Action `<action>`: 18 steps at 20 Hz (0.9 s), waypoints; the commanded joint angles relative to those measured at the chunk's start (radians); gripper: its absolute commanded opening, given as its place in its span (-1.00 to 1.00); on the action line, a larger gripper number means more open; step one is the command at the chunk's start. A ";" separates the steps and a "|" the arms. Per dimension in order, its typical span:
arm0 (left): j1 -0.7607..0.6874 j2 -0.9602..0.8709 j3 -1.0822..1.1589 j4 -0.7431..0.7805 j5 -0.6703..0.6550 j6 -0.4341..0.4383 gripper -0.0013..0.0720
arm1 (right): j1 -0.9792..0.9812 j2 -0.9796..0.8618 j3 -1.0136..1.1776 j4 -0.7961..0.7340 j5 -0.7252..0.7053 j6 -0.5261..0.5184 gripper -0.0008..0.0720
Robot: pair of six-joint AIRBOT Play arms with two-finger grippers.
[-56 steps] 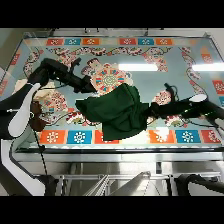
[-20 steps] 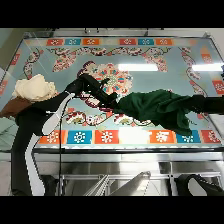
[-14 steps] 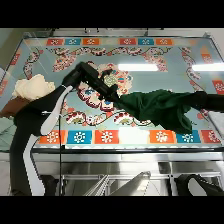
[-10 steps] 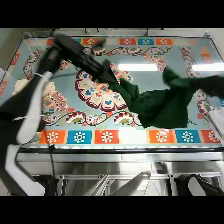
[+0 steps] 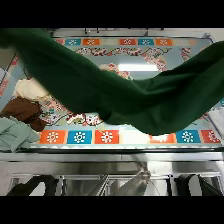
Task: Fold the shirts.
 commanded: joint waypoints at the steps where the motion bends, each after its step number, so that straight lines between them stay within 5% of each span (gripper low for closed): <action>1: 0.318 0.186 -0.073 0.038 -0.067 0.076 -0.90 | -0.009 0.014 0.023 -0.010 -0.068 -0.004 -0.92; 4: 0.397 0.111 -0.160 -0.121 -0.055 0.124 -0.90 | -0.004 -0.058 0.010 -0.036 0.067 0.069 -0.92; 7: 0.237 -0.074 -0.256 -0.140 -0.073 0.208 -0.90 | 0.109 -0.170 -0.132 -0.038 0.138 0.089 -0.92; 10: 0.007 -0.376 -0.264 -0.093 -0.130 0.296 -0.90 | 0.313 -0.326 -0.351 -0.059 -0.127 0.030 -0.92; 13: -0.143 -0.766 -0.135 -0.039 -0.293 0.278 -0.89 | 0.418 -0.595 -0.402 -0.051 -0.449 -0.043 -0.89; 14: -0.161 -0.892 -0.060 -0.039 -0.297 0.218 -0.77 | 0.415 -0.695 -0.383 -0.048 -0.486 -0.043 -0.33; 15: -0.166 -0.998 0.018 -0.039 -0.278 0.165 -0.25 | 0.402 -0.780 -0.353 -0.048 -0.480 -0.041 0.31; 18: -0.137 -1.231 0.259 -0.040 -0.140 0.022 -0.17 | 0.296 -0.931 -0.251 -0.048 -0.292 -0.031 0.35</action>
